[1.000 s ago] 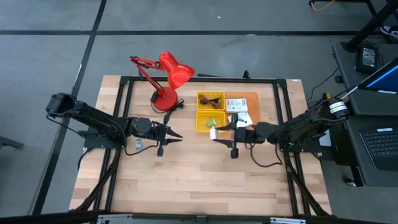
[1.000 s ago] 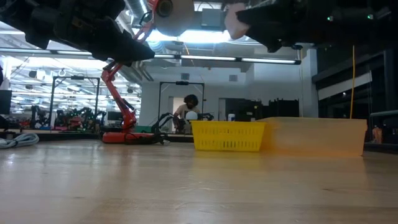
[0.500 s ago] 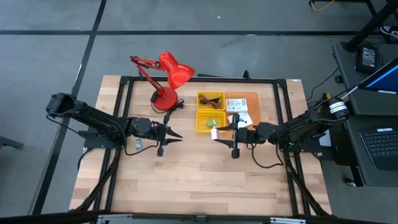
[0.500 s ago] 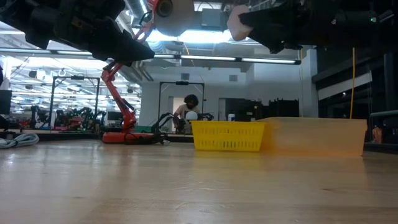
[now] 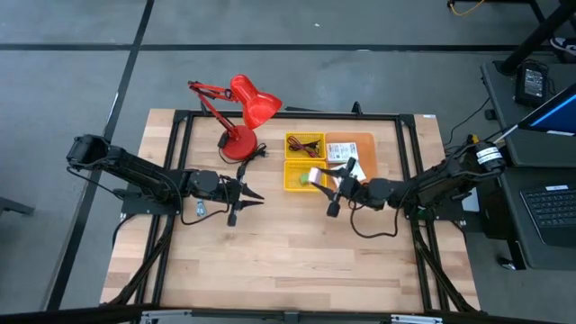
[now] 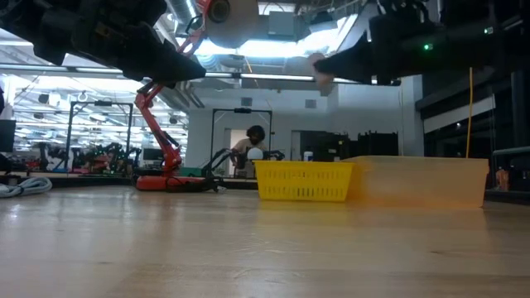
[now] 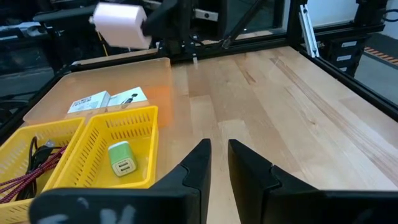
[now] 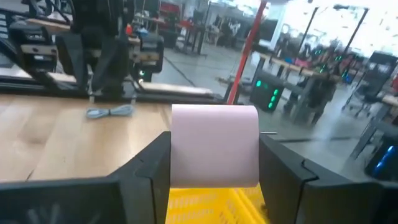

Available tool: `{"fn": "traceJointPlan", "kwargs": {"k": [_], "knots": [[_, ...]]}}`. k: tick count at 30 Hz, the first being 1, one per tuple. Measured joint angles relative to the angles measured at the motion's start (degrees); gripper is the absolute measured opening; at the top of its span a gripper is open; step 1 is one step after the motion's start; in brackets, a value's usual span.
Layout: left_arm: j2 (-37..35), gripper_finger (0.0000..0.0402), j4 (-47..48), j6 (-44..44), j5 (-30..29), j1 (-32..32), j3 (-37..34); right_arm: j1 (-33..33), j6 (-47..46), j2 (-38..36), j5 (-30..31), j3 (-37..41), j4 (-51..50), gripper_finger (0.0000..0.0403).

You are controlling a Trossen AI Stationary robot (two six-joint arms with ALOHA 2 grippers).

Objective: Pick and place items into bin
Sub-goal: Put the light pink charger adapter into the bottom yellow bin

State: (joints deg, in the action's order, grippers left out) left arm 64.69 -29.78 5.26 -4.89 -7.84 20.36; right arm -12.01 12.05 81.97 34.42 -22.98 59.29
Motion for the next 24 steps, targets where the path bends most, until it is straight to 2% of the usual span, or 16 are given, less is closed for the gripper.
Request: {"fn": "traceJointPlan", "kwargs": {"k": [6,13,24], "knots": [[0.01,0.0048,0.00,0.02,0.00,0.00,0.00,1.33,-4.46,1.18,0.02,-1.00,-3.74,0.0169],[0.00,0.0047,0.00,0.02,-0.15,0.02,0.00,4.13,-9.38,4.54,0.00,-7.71,-19.88,0.0169],[0.00,0.0047,0.00,0.07,-0.20,0.07,0.02,5.53,-18.60,10.94,-0.04,-16.44,-39.17,0.0169]]}}
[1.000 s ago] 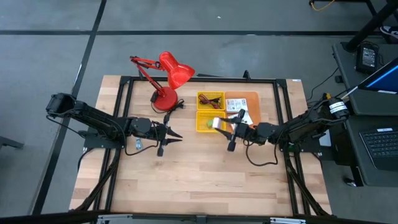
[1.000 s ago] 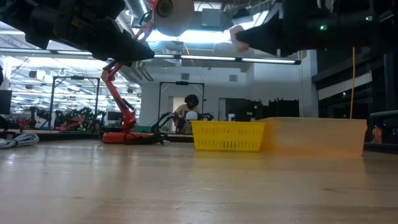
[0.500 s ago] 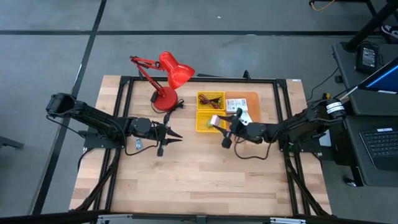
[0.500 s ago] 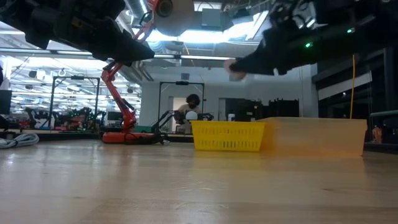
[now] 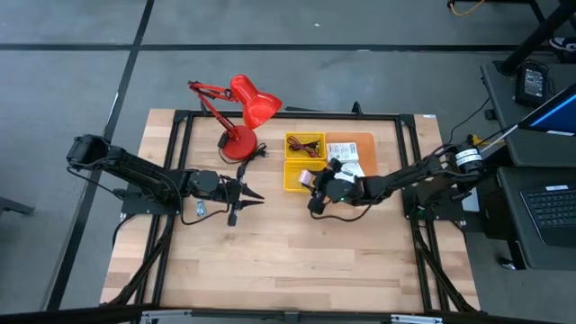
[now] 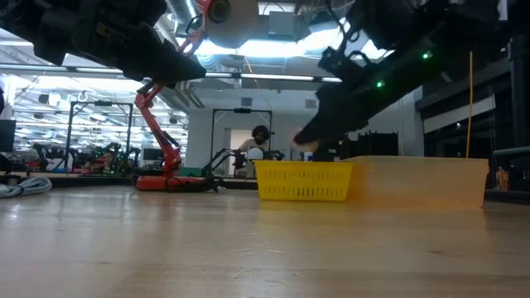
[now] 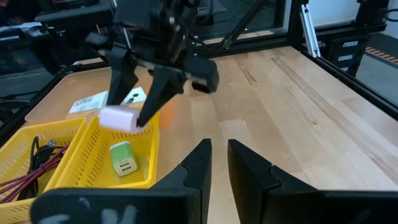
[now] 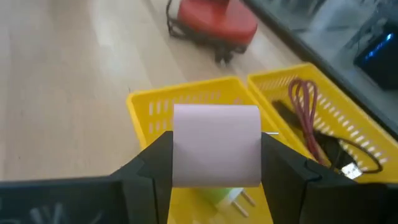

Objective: Pick and place items into bin
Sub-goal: Put the light pink charger adapter into the bottom yellow bin

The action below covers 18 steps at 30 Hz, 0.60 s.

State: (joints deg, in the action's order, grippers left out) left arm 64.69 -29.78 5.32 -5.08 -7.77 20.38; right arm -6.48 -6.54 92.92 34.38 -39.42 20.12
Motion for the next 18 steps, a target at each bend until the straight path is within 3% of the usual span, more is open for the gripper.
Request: {"fn": "traceJointPlan", "kwargs": {"k": [18], "knots": [[0.00,0.0047,0.02,0.00,-0.02,0.00,0.00,3.32,-2.14,1.89,-1.48,-4.68,-8.94,0.0169]]}}
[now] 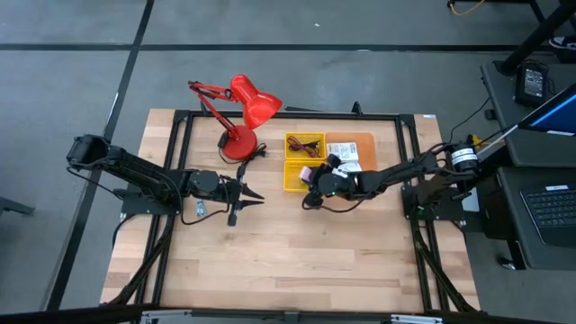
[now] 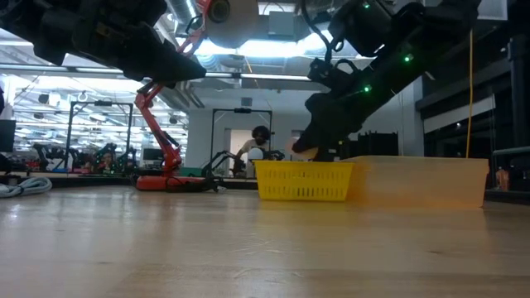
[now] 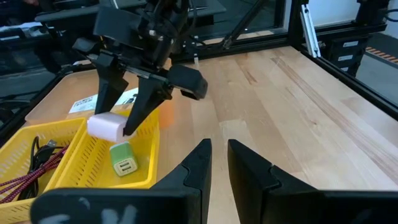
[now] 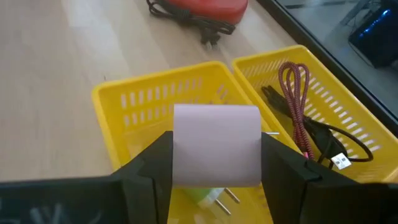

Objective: Pick and place items into bin
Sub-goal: Put the light pink charger adapter into the bottom yellow bin, then put the blue charger cable into the top yellow bin

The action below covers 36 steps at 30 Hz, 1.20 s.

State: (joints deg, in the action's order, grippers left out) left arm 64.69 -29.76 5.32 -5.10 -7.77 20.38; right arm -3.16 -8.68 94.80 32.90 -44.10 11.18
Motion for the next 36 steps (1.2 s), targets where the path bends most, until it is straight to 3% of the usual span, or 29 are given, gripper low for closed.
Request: {"fn": "traceJointPlan", "kwargs": {"k": [9,19,26,36], "knots": [[0.00,0.0047,-0.02,0.00,0.00,0.00,0.00,0.33,0.06,0.00,-0.13,0.00,0.06,0.0227],[0.00,0.0047,0.00,0.00,0.00,0.00,0.00,0.33,0.28,0.00,-0.13,0.01,0.06,0.0232],[0.00,0.0047,-0.02,0.00,0.00,0.00,0.02,0.33,0.47,0.00,-0.02,0.02,0.50,0.0199],[0.00,0.0047,0.00,0.00,0.00,0.00,0.02,-1.81,8.43,0.00,-0.02,0.04,7.47,0.0104]]}}
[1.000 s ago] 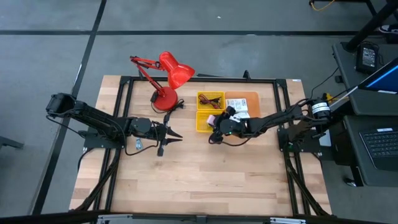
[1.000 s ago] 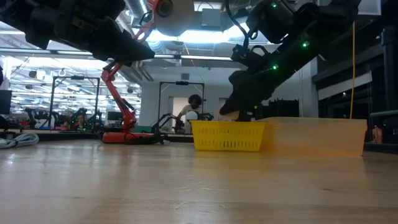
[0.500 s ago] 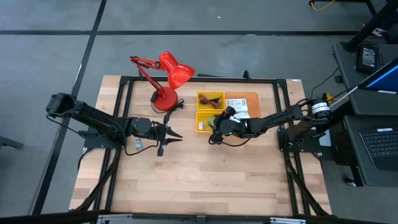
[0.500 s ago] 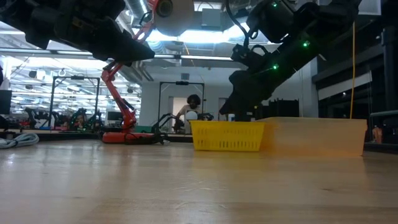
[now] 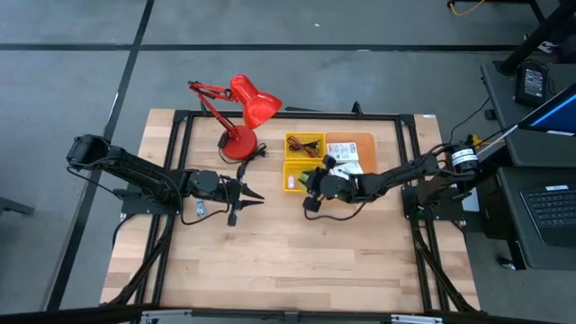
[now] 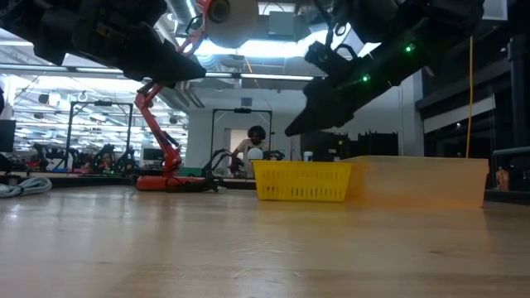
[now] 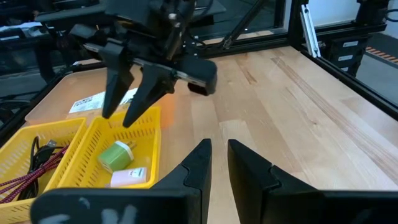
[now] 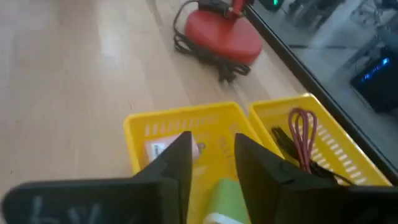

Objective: Pick and place items into bin
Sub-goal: Put the blue charger cable into the top yellow bin

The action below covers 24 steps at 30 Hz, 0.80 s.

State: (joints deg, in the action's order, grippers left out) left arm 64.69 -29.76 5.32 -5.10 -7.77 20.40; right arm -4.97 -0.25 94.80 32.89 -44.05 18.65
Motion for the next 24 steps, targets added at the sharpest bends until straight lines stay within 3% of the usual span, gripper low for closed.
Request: {"fn": "traceJointPlan", "kwargs": {"k": [12,17,20,24], "knots": [[0.02,0.0047,-0.10,0.00,0.02,-0.02,0.00,-2.74,2.05,-7.59,0.00,0.04,0.55,0.0028],[0.01,0.0047,-1.57,0.23,0.02,0.00,0.00,-4.80,2.24,-7.41,-1.55,0.16,1.36,0.0004],[-0.24,0.0046,-2.69,2.57,0.19,-0.26,0.02,-5.79,2.71,-6.95,-5.13,1.70,4.69,0.0003],[-0.90,0.0046,-1.09,2.53,0.34,-1.44,0.02,-7.23,6.83,-7.10,-6.17,5.39,16.89,0.0004]]}}
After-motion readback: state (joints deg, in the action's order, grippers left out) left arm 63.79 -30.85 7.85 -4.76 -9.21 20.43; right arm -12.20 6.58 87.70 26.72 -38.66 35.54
